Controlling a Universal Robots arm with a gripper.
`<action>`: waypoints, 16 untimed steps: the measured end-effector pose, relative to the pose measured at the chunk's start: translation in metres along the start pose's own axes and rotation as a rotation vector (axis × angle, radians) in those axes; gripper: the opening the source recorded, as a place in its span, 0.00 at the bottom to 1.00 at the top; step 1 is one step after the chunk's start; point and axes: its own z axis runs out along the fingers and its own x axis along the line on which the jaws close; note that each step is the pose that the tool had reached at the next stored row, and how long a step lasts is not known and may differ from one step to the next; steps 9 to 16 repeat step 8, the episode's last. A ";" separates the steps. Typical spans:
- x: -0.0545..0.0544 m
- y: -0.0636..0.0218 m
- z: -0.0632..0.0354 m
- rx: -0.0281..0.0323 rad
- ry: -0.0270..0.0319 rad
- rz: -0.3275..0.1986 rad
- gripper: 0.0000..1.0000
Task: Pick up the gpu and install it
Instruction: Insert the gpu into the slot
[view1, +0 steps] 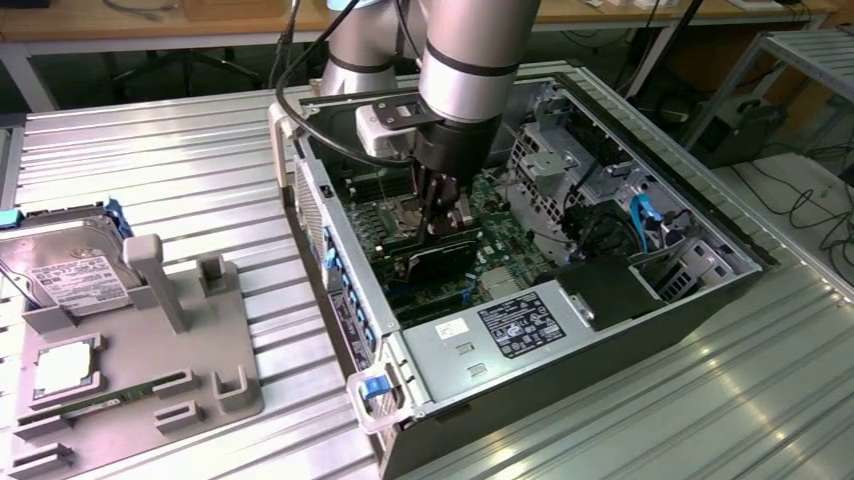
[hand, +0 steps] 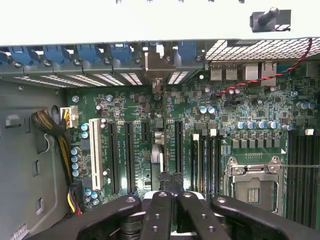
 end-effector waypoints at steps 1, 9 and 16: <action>0.000 0.0000 0.0000 0.0000 0.0000 0.000 0.11; 0.000 0.0000 0.0000 0.0000 0.0000 0.000 0.11; 0.000 0.0000 0.0000 0.0000 0.0000 0.000 0.11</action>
